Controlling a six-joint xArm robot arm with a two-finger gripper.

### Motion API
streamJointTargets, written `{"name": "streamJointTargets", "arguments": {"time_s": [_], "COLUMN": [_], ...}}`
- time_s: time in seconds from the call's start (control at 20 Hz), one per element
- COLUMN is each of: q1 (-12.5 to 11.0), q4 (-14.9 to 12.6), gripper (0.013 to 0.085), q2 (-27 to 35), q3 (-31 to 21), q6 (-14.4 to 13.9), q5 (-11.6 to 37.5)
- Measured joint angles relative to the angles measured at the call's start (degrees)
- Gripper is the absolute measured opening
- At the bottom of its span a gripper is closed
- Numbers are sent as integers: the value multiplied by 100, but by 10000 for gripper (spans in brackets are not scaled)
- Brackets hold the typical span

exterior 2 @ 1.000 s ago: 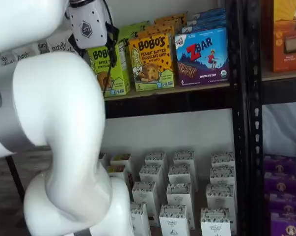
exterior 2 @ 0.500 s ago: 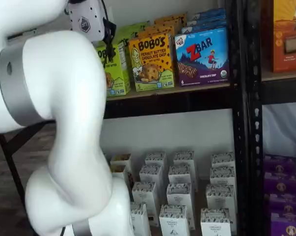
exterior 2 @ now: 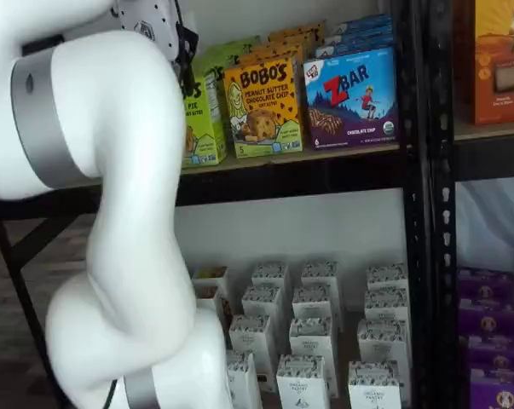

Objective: Pick the green box on the top shelf, the fourth from the left

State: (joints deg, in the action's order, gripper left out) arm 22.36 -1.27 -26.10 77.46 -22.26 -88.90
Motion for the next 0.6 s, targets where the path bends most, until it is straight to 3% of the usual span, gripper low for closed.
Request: {"name": "streamJointTargets", "arguments": {"time_s": [0.6], "q1": [-84], "q4": [-59], "gripper": [850], "q2": [313], "q3": [232], "q6": [83], "q5": [220]}}
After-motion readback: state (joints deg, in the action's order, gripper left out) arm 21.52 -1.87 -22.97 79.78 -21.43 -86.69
